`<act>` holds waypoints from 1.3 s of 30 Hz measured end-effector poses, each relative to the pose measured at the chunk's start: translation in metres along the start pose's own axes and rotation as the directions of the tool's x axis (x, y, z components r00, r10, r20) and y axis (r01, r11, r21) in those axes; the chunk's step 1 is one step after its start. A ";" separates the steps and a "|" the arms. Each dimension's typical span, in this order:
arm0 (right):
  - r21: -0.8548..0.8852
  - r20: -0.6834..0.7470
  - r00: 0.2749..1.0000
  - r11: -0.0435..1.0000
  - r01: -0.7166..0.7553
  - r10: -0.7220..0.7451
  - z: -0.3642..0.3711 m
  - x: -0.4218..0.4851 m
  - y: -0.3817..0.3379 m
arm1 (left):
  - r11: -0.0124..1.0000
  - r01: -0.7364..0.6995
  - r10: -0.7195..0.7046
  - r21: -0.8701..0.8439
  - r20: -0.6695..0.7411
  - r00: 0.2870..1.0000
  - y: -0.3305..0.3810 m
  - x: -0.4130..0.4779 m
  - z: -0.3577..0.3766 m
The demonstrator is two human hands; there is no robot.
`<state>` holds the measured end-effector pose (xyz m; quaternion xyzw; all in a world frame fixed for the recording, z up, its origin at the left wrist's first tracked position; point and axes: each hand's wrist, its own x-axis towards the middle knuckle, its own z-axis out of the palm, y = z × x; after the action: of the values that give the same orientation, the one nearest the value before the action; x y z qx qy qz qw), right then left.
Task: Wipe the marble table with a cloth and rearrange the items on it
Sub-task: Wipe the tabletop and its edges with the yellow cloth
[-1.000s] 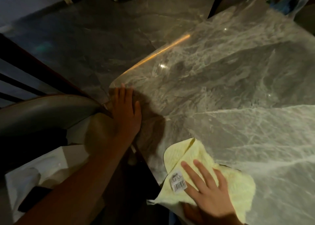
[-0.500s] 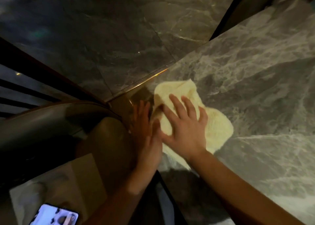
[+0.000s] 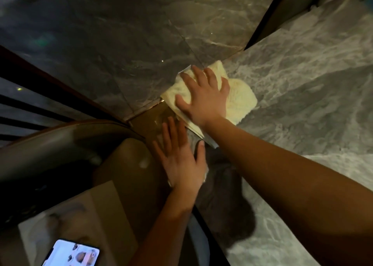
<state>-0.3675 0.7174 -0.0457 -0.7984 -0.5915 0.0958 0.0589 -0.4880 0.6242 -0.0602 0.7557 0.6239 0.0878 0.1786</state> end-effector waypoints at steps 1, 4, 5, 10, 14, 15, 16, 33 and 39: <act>0.001 0.008 1.000 1.000 0.013 -0.013 -0.001 -0.002 0.001 | 1.000 0.013 -0.013 0.005 -0.001 1.000 0.002 0.001 -0.001; 0.007 0.035 0.996 0.997 0.079 -0.079 -0.004 -0.014 0.007 | 0.997 0.057 -0.054 -0.061 0.057 0.997 0.005 0.006 -0.007; 0.003 0.043 0.995 0.996 0.094 -0.095 -0.004 -0.024 0.013 | 0.995 0.060 -0.054 -0.076 0.073 0.996 0.002 0.006 -0.004; 0.061 0.016 0.992 0.991 0.123 -0.124 -0.002 -0.126 0.046 | 0.998 0.062 -0.062 -0.002 -0.008 0.998 0.002 0.009 -0.004; 0.151 0.017 0.987 0.976 0.154 -0.158 -0.003 -0.251 0.088 | 0.993 0.001 -0.008 -0.115 -0.061 0.998 0.037 -0.001 -0.012; 0.121 0.056 0.985 0.981 0.154 -0.161 -0.003 -0.282 0.100 | 0.989 -0.114 0.110 -0.091 -0.041 0.993 0.042 -0.007 -0.008; 0.082 0.090 0.982 0.984 0.159 -0.166 -0.004 -0.311 0.111 | 0.970 -0.237 0.236 -0.055 -0.020 0.972 0.045 -0.010 -0.006; 0.043 0.031 0.941 0.940 -0.339 0.338 -0.003 -0.470 0.144 | 0.827 -0.538 0.513 0.163 0.174 0.841 0.086 -0.007 0.029; 0.016 0.049 0.931 0.931 -0.364 0.363 -0.002 -0.374 0.114 | 0.830 -0.545 0.518 0.118 0.196 0.833 0.086 -0.008 0.025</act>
<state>-0.3663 0.3267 -0.0361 -0.8909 -0.4335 0.1302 0.0369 -0.4029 0.5990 -0.0496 0.9164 0.3778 0.0218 0.1302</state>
